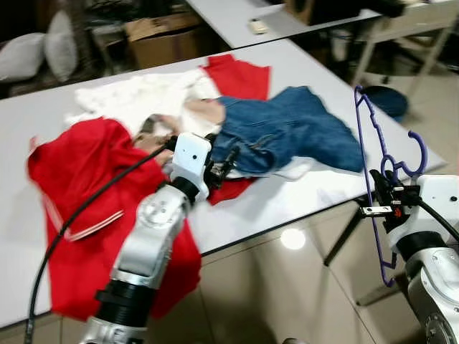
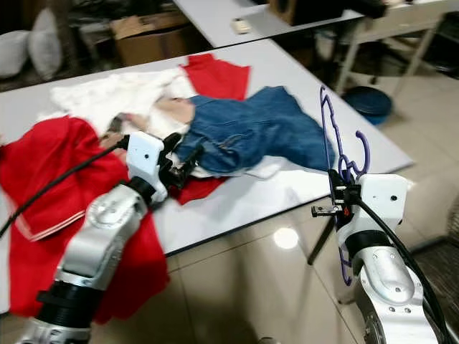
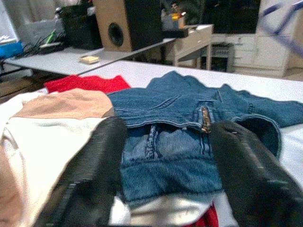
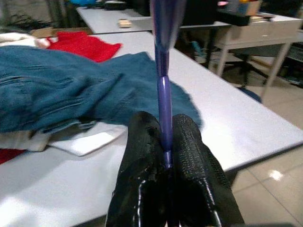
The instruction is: Hang hanger
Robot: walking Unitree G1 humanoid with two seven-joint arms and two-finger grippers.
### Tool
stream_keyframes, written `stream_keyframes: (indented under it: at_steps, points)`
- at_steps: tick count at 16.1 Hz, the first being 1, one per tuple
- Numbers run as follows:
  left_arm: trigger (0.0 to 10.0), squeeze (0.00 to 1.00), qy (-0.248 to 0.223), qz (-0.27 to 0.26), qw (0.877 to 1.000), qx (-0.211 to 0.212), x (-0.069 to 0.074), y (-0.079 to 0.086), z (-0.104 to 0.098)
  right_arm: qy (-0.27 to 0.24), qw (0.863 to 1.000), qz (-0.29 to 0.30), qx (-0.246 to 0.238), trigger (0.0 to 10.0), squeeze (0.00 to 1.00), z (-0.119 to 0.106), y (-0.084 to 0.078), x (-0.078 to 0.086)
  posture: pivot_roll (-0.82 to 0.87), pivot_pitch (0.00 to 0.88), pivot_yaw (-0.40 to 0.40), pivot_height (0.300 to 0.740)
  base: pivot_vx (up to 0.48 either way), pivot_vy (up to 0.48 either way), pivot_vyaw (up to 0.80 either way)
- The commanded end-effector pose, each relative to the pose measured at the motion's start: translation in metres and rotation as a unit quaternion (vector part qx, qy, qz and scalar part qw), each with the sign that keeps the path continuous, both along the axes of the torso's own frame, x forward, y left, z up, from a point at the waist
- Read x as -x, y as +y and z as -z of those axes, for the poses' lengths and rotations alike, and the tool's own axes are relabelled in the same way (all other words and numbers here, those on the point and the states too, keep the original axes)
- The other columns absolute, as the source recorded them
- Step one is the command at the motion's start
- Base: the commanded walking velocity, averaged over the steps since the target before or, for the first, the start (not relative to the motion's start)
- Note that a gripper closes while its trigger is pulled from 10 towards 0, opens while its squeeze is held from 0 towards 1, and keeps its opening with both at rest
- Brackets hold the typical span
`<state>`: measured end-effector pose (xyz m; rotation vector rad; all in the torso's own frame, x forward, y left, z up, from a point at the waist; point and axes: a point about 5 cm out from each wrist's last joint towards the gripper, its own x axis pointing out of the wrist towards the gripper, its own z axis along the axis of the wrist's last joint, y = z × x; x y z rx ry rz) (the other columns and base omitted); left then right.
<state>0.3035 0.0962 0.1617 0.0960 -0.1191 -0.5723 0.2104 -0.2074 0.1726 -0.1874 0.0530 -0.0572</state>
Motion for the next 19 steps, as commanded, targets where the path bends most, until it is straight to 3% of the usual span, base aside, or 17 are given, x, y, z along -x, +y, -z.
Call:
stream_keyframes:
  at_steps: [1, 3, 4, 7, 8, 11, 12, 14, 19]
  points:
    - [10.0, 1.00, -0.005, 0.027, 1.000, -0.004, 0.001, -0.003, -0.002, -0.007, 1.000, -0.006, -0.001, 10.0, 0.00, -0.002, 0.001, -0.001, -0.09, 0.019, 0.074, 0.740, 0.000, 0.000, 0.00]
    - [10.0, 1.00, -0.027, 0.071, 0.995, -0.060, -0.007, -0.005, -0.005, -0.009, 1.000, -0.004, 0.000, 10.0, 0.00, -0.001, 0.000, -0.001, -0.08, 0.014, 0.086, 0.740, 0.000, 0.000, 0.00]
    - [10.0, 1.00, -0.048, 0.117, 0.985, -0.122, -0.015, -0.013, -0.005, -0.010, 1.000, 0.000, 0.000, 10.0, 0.00, -0.001, -0.001, -0.001, -0.09, 0.011, 0.093, 0.740, 0.000, 0.000, 0.00]
    - [10.0, 1.00, -0.063, 0.148, 0.972, -0.170, -0.027, -0.022, -0.004, -0.010, 1.000, 0.006, 0.002, 10.0, 0.00, -0.001, -0.003, 0.001, -0.10, 0.006, 0.101, 0.740, 0.000, 0.000, 0.00]
    - [10.0, 0.00, -0.069, 0.159, 0.967, -0.185, -0.031, -0.031, -0.001, -0.009, 1.000, 0.013, 0.005, 10.0, 0.00, -0.001, -0.007, 0.003, -0.11, 0.004, 0.104, 0.740, 0.000, 0.000, 0.00]
    - [10.0, 0.00, -0.069, 0.175, 0.960, -0.207, -0.040, -0.046, 0.006, -0.009, 1.000, 0.023, 0.010, 10.0, 0.00, -0.001, -0.010, 0.007, -0.14, 0.004, 0.114, 0.740, 0.000, 0.000, 0.00]
    - [10.0, 0.00, -0.073, 0.148, 0.951, -0.263, -0.053, -0.051, 0.008, -0.009, 1.000, 0.024, 0.013, 10.0, 0.00, -0.003, -0.011, 0.010, -0.17, 0.008, 0.120, 0.740, 0.000, 0.000, 0.00]
    - [10.0, 0.00, -0.089, 0.115, 0.938, -0.315, -0.067, -0.050, 0.003, -0.004, 0.999, 0.030, 0.020, 10.0, 0.00, -0.003, -0.015, 0.017, -0.19, 0.012, 0.127, 0.740, 0.000, 0.000, 0.00]
    - [10.0, 0.00, -0.111, 0.116, 0.922, -0.352, -0.075, -0.044, -0.006, -0.002, 0.999, 0.036, 0.022, 10.0, 0.00, -0.003, -0.016, 0.023, -0.20, 0.018, 0.149, 0.740, 0.000, 0.000, 0.00]
